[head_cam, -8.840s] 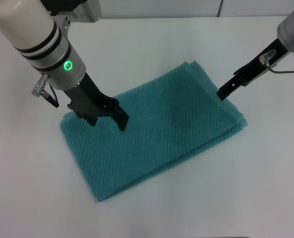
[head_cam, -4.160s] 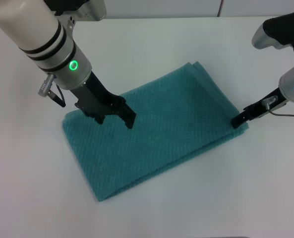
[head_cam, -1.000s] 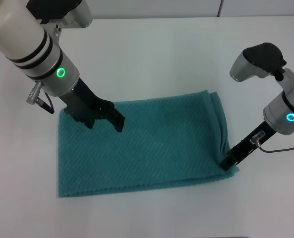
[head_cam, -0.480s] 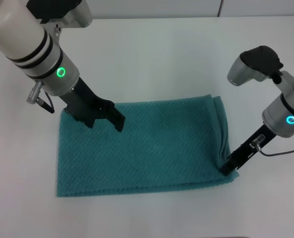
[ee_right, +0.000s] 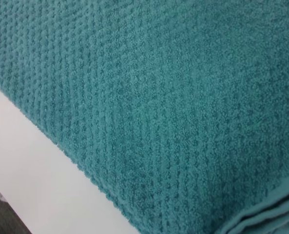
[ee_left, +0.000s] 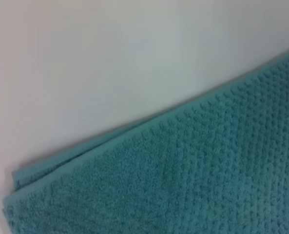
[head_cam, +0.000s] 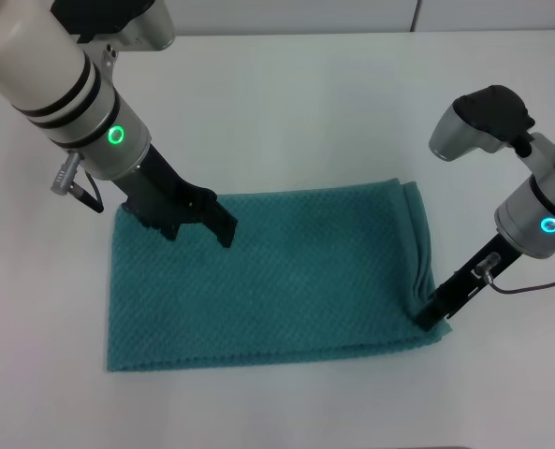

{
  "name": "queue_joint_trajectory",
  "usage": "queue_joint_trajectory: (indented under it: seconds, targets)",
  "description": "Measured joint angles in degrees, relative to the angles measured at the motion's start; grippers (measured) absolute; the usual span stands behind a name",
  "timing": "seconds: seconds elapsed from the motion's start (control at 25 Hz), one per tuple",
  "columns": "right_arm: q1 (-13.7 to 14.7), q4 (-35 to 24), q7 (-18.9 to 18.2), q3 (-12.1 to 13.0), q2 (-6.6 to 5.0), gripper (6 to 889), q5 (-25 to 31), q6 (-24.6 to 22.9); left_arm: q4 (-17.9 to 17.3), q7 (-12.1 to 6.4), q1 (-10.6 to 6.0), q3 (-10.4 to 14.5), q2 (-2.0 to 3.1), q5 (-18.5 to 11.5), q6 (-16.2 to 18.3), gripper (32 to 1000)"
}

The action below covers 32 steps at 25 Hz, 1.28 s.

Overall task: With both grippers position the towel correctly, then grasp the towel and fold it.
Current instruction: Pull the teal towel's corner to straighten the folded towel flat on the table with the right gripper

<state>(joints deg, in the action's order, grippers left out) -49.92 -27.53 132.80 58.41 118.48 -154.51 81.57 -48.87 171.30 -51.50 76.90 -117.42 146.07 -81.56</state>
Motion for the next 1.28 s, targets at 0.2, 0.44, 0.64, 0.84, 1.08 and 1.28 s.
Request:
queue_joint_trajectory:
  seconds: [0.2, 0.44, 0.64, 0.84, 1.08, 1.28]
  targets:
    - [0.0, 0.0, -0.1, -0.1, -0.01, 75, 0.0, 0.0, 0.0, 0.0, 0.0, 0.0, 0.0, 0.0, 0.0, 835]
    - [-0.1, 0.0, -0.4, -0.1, -0.11, 138, 0.0, 0.2, 0.0, 0.0, 0.0, 0.0, 0.0, 0.0, 0.0, 835]
    - [-0.2, -0.1, -0.4, -0.2, -0.16, 190, 0.0, 0.2, 0.0, 0.0, 0.09, 0.0, 0.0, 0.0, 0.0, 835]
    - [-0.3, -0.2, -0.5, -0.2, -0.26, 437, 0.0, 0.4, 0.0, 0.0, 0.14, 0.0, 0.0, 0.0, 0.0, 835]
    - [-0.3, -1.0, -0.5, -0.3, -0.24, 740, 0.0, 0.8, 0.0, 0.0, 0.31, 0.0, 0.0, 0.0, 0.0, 834]
    - [-0.3, -1.4, -0.5, -0.4, -0.18, 861, 0.0, 1.0, 0.0, 0.0, 0.33, 0.0, 0.0, 0.0, 0.0, 834]
